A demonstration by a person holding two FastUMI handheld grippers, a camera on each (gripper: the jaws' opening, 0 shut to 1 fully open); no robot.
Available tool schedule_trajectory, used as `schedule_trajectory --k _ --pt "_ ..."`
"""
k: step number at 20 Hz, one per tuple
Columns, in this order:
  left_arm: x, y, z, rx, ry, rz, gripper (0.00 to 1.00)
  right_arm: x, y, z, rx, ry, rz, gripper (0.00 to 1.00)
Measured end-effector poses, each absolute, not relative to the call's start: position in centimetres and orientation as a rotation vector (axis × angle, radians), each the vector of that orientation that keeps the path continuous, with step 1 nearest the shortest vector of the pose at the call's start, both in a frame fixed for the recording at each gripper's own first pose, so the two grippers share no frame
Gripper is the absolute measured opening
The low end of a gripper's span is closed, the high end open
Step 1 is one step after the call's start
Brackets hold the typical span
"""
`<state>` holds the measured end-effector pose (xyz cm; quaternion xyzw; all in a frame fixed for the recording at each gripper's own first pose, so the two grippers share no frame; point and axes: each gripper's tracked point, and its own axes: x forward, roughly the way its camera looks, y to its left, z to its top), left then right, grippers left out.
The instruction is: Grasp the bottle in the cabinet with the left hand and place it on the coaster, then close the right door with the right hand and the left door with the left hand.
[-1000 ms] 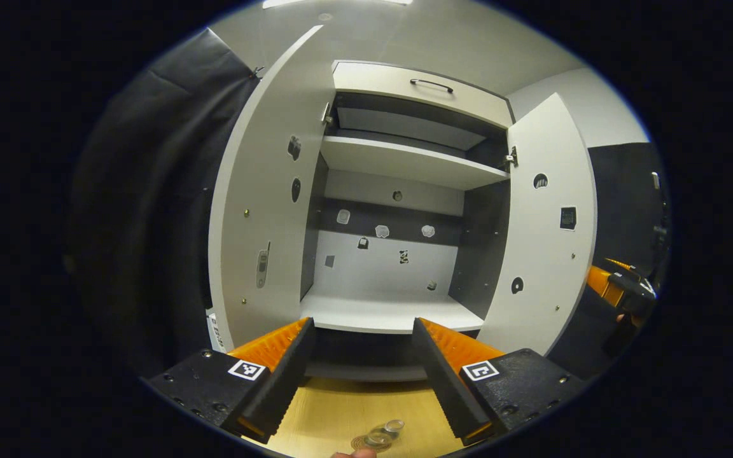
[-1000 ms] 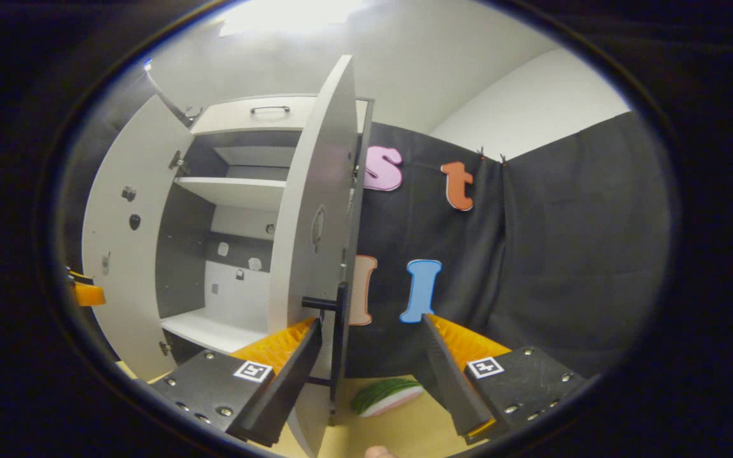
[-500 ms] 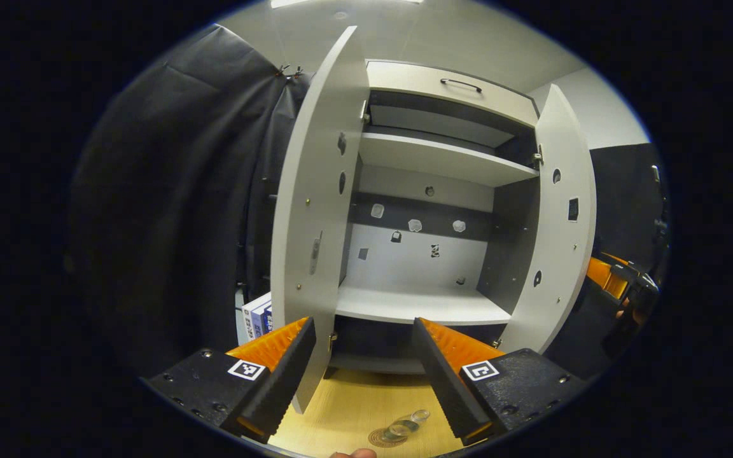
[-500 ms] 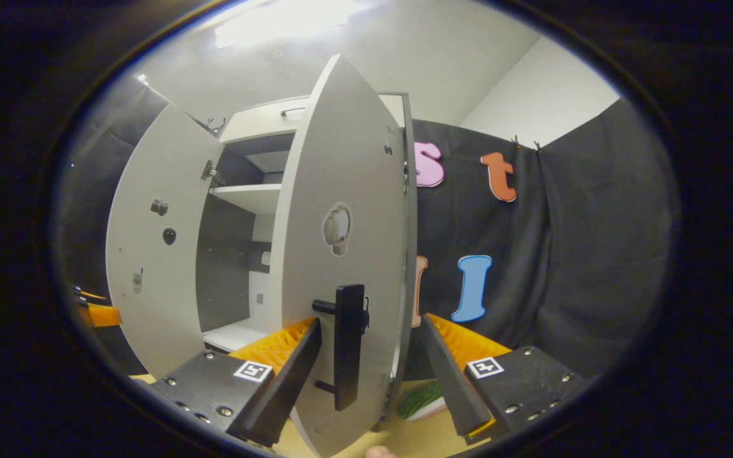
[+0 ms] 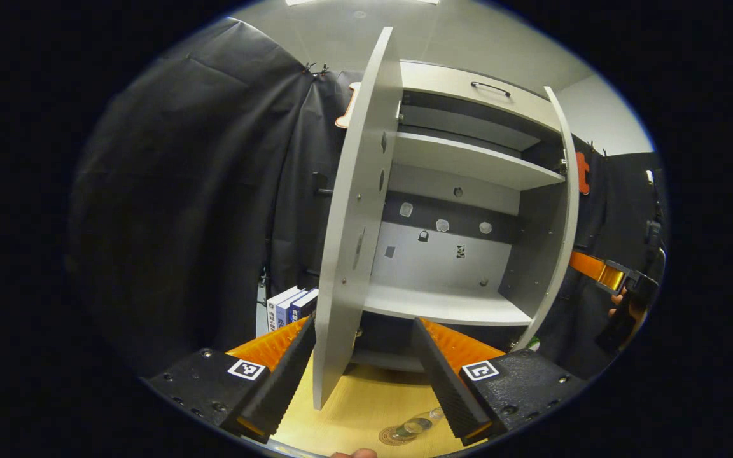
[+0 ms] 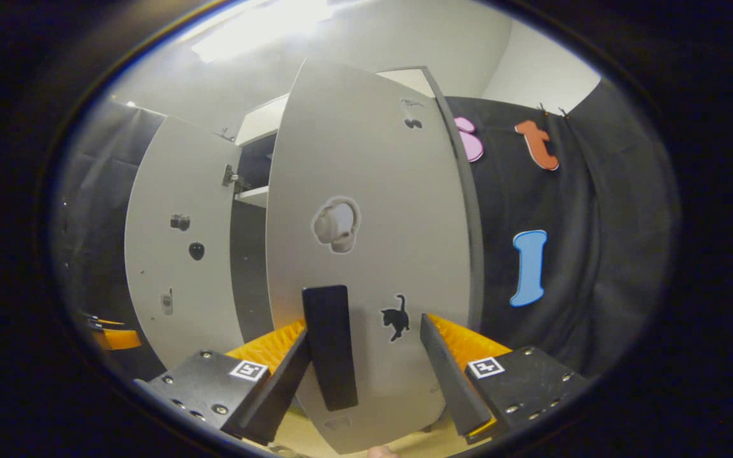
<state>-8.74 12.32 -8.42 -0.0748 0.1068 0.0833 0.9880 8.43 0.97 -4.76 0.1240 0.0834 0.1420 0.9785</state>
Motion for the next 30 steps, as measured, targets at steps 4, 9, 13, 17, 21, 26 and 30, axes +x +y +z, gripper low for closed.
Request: schedule_trajectory --k 4,9,13,17,21,26,30 --pt "-9.3 13.5 -8.6 -0.153 0.218 0.206 0.96 10.2 3.1 -5.2 0.283 0.195 0.321 0.99" --pt "-9.7 14.7 -8.6 -0.152 0.211 0.247 0.96 11.7 4.5 -5.7 0.285 0.220 0.323 0.99" --pt "-9.9 15.5 -8.4 -0.148 0.206 0.270 0.97 12.9 5.5 -6.0 0.278 0.230 0.303 0.99" --pt "-10.4 16.5 -8.1 -0.135 0.198 0.298 0.96 14.3 6.2 -6.7 0.318 0.256 0.291 0.99" --pt "-11.4 18.2 -7.7 -0.125 0.189 0.345 0.97 15.5 7.2 -6.9 0.320 0.259 0.256 0.99" --pt "-12.4 20.3 -7.7 -0.132 0.191 0.418 0.93 16.8 7.6 -7.4 0.278 0.250 0.195 0.99" --pt "-13.3 22.2 -7.8 -0.135 0.185 0.462 0.96 17.3 7.8 -7.8 0.234 0.236 0.152 1.00"
